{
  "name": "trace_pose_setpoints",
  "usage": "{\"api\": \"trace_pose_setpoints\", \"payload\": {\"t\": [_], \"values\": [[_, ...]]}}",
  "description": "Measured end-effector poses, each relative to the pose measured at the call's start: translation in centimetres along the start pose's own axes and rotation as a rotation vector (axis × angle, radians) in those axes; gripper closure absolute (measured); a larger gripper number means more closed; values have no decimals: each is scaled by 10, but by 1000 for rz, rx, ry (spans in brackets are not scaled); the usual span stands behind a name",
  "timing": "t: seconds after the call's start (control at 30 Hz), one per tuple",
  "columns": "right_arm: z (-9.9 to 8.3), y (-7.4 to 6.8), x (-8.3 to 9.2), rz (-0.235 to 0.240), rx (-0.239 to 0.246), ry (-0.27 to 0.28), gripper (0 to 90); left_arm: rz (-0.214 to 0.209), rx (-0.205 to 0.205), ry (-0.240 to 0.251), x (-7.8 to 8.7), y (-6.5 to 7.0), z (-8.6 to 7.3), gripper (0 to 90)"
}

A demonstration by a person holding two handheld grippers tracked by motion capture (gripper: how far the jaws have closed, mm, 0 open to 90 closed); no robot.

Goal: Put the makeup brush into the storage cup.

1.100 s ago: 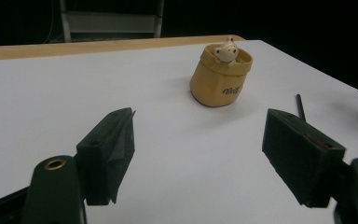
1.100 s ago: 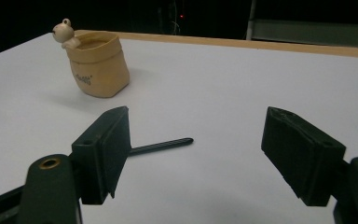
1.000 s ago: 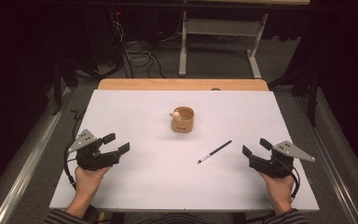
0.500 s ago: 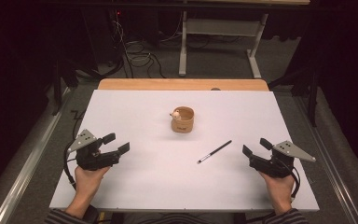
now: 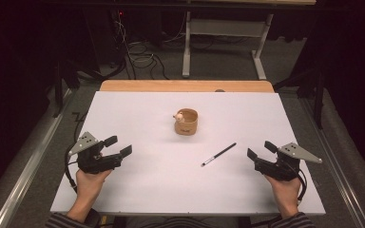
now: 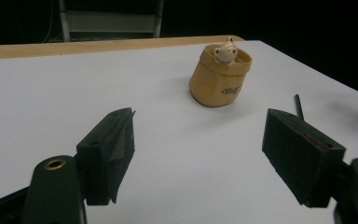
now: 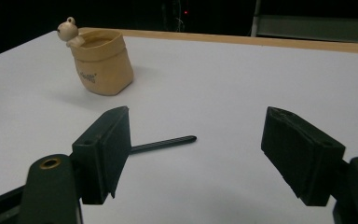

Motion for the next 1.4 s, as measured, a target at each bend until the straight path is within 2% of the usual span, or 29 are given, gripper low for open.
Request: {"api": "trace_pose_setpoints", "payload": {"t": [0.2, 0.93, 1.4], "values": [[4, -3, 4, 6, 17, 16, 242, -1, 1, -2, 0, 0, 0, 258], [11, -5, -2, 60, 33, -29, 261, -8, -4, -12, -2, 2, -1, 260], [20, -7, -4, 90, 43, -36, 273, -14, -6, -22, -4, 3, -2, 262]]}}
Point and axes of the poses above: each handheld gripper's, and its own axes: x roughly backward along the jaws, z roughly out of its top, y roughly to its right, the point moved 5 cm from there along -x, roughly forward along the jaws, and after that the axes turned 8 degrees about x, right-handed, at the moved point
